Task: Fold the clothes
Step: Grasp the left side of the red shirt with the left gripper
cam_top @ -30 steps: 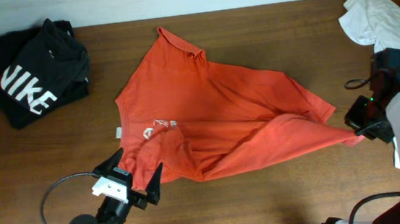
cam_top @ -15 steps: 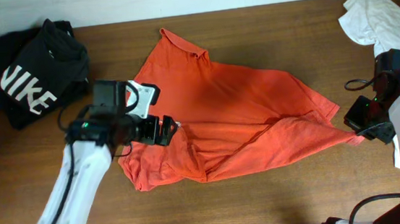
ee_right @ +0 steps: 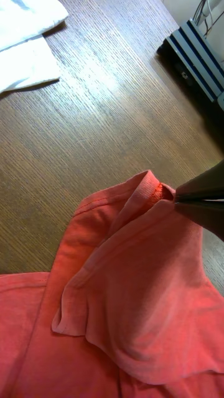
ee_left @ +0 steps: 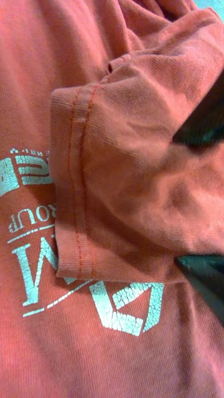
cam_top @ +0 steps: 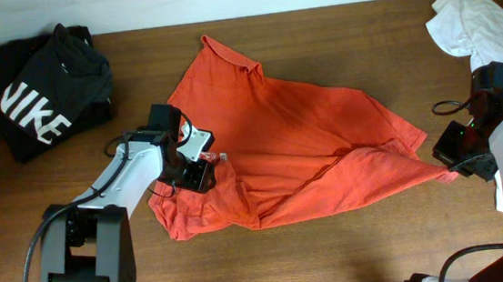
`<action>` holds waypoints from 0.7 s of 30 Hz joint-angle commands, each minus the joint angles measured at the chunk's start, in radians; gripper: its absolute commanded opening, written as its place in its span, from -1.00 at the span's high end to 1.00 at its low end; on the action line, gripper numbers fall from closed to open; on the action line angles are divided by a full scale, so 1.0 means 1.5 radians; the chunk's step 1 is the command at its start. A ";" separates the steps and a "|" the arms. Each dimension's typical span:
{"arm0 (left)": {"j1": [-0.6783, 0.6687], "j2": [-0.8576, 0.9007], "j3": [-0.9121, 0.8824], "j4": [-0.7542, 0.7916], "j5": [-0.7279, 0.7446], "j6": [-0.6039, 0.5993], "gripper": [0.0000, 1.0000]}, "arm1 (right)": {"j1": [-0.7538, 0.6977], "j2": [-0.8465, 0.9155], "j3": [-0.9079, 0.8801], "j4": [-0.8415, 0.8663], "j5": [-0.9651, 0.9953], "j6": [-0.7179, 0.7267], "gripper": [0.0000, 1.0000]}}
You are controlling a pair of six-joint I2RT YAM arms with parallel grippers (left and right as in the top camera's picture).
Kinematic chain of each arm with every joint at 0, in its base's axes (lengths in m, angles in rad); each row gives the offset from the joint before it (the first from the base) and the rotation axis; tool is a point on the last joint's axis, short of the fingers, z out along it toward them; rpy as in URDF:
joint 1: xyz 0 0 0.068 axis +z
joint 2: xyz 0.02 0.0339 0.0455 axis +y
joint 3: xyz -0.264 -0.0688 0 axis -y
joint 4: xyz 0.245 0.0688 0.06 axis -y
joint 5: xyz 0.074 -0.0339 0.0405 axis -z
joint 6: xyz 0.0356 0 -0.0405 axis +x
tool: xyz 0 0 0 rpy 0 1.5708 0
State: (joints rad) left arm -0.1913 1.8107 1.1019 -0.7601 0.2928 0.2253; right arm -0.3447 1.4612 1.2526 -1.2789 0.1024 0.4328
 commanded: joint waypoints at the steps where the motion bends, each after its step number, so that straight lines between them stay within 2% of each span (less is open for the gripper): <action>1: 0.002 0.006 0.004 -0.012 0.016 0.010 0.63 | -0.002 -0.009 0.000 -0.003 0.001 -0.005 0.92; 2: 0.002 0.006 0.004 -0.013 0.009 0.010 0.96 | -0.002 -0.009 0.000 -0.002 0.001 -0.005 0.92; 3: 0.002 0.005 0.006 -0.019 -0.019 -0.014 0.99 | -0.002 -0.009 0.000 -0.003 0.001 -0.005 0.92; 5: 0.012 -0.014 0.029 -0.066 -0.067 -0.073 0.99 | -0.002 -0.009 0.000 -0.002 0.002 -0.005 0.92; 7: 0.045 -0.094 0.051 -0.114 -0.072 -0.126 0.99 | -0.003 -0.009 0.000 -0.004 0.030 -0.005 0.92; 12: 0.106 -0.313 0.051 -0.197 -0.079 -0.131 0.99 | -0.003 -0.009 0.000 -0.011 0.018 -0.004 0.93; 17: 0.108 -0.351 0.051 -0.290 -0.079 -0.136 0.99 | -0.010 -0.009 0.013 -0.022 0.021 -0.005 0.93; 21: 0.108 -0.464 0.051 -0.320 -0.098 -0.141 0.99 | -0.049 -0.008 0.043 -0.046 0.024 -0.024 0.91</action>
State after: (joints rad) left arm -0.0360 1.2156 1.1690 -1.2259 0.1818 0.0326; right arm -0.3908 1.4612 1.2900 -1.3304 0.1177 0.4141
